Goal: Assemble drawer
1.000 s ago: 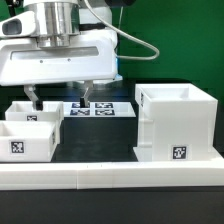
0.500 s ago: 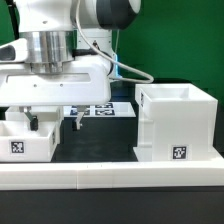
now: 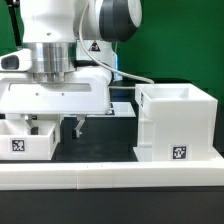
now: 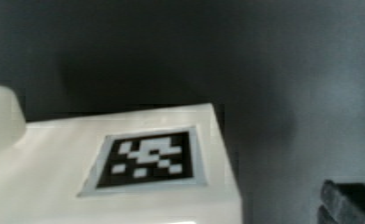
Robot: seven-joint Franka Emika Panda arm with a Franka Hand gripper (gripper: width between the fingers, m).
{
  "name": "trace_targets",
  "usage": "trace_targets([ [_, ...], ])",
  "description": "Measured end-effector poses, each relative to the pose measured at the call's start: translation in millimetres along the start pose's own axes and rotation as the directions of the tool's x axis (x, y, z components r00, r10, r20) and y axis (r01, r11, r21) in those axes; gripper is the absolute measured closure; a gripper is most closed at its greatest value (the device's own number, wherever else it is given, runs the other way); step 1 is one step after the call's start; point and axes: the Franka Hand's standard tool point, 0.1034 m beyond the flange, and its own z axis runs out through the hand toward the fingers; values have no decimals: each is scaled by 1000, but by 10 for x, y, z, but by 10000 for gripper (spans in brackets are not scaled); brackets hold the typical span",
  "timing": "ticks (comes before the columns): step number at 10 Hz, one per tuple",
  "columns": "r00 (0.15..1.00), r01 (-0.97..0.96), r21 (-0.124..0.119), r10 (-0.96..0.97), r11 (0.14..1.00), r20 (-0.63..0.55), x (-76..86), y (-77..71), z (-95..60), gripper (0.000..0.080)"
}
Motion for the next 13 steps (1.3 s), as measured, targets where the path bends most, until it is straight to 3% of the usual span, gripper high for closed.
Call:
trace_targets([
  [3,1000,18,1,-18,1000,4,-1,7,5,151],
  [5,996,79,20,-80,997,32,37,33,36,151],
  [7,996,87,19,-87,996,34,26,58,58,151],
  [10,999,23,14,-23,1000,33,9,-18,70,151],
  [11,1000,7,9,-7,1000,30,-4,-67,78,249],
  [12,999,15,9,-16,1000,29,0,-59,76,249],
  [13,999,14,9,-14,1000,29,0,-54,76,452],
])
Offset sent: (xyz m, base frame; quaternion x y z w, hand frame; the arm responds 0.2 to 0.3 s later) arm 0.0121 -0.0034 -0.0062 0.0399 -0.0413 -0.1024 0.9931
